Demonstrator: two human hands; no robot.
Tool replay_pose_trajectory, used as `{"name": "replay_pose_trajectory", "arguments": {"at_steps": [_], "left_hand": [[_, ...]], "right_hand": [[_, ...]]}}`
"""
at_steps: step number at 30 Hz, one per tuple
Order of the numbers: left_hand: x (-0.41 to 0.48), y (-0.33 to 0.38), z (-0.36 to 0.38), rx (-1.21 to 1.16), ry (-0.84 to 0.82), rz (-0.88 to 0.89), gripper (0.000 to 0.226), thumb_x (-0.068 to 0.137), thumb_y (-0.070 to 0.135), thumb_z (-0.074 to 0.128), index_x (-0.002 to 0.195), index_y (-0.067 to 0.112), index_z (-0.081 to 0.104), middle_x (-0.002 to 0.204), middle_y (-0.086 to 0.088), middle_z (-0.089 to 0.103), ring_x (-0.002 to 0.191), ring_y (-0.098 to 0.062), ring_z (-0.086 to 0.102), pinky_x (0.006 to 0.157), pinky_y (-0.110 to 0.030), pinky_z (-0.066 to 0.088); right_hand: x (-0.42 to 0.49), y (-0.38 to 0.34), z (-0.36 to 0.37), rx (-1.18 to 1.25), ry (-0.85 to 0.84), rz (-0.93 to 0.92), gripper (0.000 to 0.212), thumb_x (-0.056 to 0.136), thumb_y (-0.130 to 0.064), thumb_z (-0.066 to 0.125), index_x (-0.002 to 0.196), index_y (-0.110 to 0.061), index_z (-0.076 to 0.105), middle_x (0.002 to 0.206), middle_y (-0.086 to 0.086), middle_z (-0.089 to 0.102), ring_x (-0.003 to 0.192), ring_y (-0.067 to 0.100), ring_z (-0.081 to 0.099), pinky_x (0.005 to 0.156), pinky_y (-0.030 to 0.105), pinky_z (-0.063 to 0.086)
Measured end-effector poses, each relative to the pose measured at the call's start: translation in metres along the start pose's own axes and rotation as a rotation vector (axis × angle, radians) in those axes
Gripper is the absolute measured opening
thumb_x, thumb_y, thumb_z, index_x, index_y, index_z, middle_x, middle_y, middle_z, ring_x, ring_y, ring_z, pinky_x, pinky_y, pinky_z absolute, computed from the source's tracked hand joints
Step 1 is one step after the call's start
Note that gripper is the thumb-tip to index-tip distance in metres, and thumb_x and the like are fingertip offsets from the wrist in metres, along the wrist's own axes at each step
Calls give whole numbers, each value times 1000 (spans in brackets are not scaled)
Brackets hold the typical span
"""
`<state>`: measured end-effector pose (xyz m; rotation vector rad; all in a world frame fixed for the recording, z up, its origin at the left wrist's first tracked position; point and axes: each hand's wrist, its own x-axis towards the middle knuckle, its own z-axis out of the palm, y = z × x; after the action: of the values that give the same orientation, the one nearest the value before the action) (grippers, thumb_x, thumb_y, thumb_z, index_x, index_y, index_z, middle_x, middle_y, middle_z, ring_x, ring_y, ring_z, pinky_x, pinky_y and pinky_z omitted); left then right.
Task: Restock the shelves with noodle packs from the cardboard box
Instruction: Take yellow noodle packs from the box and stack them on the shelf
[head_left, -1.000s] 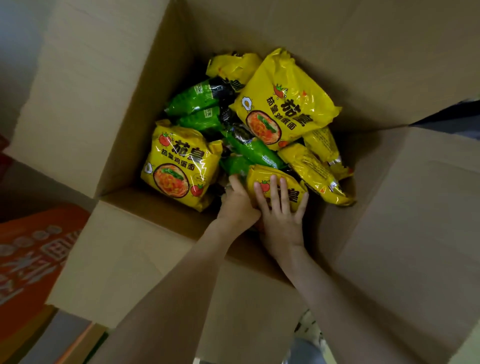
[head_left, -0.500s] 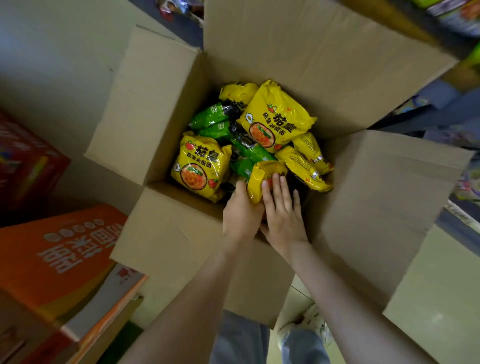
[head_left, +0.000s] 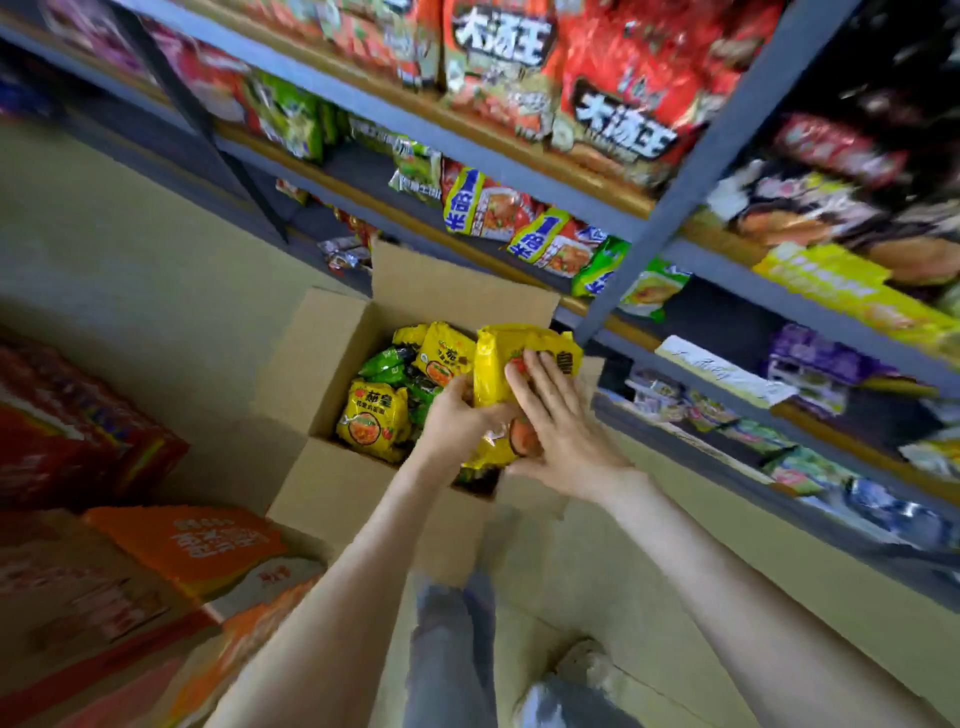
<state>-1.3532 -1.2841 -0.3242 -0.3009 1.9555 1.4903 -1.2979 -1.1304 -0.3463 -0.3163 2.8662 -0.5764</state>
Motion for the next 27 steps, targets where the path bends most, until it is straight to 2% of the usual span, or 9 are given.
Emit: {"name": "replay_pose_trajectory", "arguments": {"at_steps": [4, 8, 13, 15, 17, 21, 23, 25, 27], "left_hand": [[-69, 61, 43, -33, -108, 99, 59, 50, 40, 79, 102, 15, 68, 96, -10, 73, 93, -30, 69, 82, -55, 54], [-135, 124, 101, -93, -263, 210, 46, 68, 16, 78, 110, 4, 64, 103, -20, 70, 95, -39, 67, 83, -57, 53], [-184, 196, 181, -165, -401, 389, 34, 80, 8, 72, 113, 11, 63, 105, -15, 71, 93, -35, 68, 72, -43, 58], [-200, 223, 216, -151, -354, 551, 31, 81, 15, 72, 110, 22, 64, 100, -7, 71, 87, -24, 68, 67, -36, 57], [-208, 246, 250, -37, -218, 808, 35, 77, 30, 73, 109, 39, 62, 101, 1, 69, 90, -17, 63, 79, -39, 54], [-223, 282, 306, 326, -31, 1284, 72, 93, 15, 57, 148, 37, 16, 137, -1, 39, 116, -10, 46, 95, -18, 40], [-219, 298, 325, 474, -21, 1492, 62, 98, 19, 46, 150, 37, 16, 150, -18, 23, 139, -24, 28, 111, -18, 24], [-206, 314, 338, 545, -65, 1594, 55, 100, 25, 40, 150, 29, 17, 156, -25, 6, 147, -22, 4, 117, -21, 11], [-193, 328, 351, 593, -166, 1616, 62, 100, 19, 45, 152, 23, 13, 158, -19, -7, 147, -25, 5, 118, -32, 20]], "right_hand": [[-71, 1, -95, -45, 91, 29, 130, 64, -57, 76, 138, -48, -30, 151, -10, -34, 138, 13, -34, 112, 62, -5], [-142, 15, -172, -100, 245, 92, 133, 63, -59, 78, 139, -47, -30, 148, -11, -41, 140, 16, -32, 111, 67, 10], [-217, 48, -260, -246, 516, 117, 123, 63, -52, 81, 150, -37, -4, 158, -4, -12, 143, 25, 1, 101, 64, 34], [-238, 66, -292, -323, 618, 133, 116, 63, -49, 81, 151, -31, 8, 158, 1, 0, 141, 28, 12, 97, 62, 40], [-253, 84, -319, -371, 707, 161, 111, 63, -45, 81, 151, -26, 16, 158, 4, 7, 139, 29, 17, 95, 60, 42], [-272, 115, -363, -448, 835, 234, 107, 66, -48, 78, 150, -21, 18, 158, 6, 9, 140, 29, 17, 95, 62, 41], [-278, 128, -382, -448, 873, 280, 104, 68, -46, 77, 149, -21, 18, 158, 3, 6, 141, 27, 15, 95, 64, 40], [-283, 144, -400, -463, 874, 307, 102, 69, -46, 76, 149, -23, 16, 158, 0, 5, 141, 25, 13, 96, 63, 41], [-290, 159, -416, -464, 818, 323, 102, 74, -49, 69, 151, -30, 4, 159, -3, -1, 143, 24, 8, 100, 62, 37]]}}
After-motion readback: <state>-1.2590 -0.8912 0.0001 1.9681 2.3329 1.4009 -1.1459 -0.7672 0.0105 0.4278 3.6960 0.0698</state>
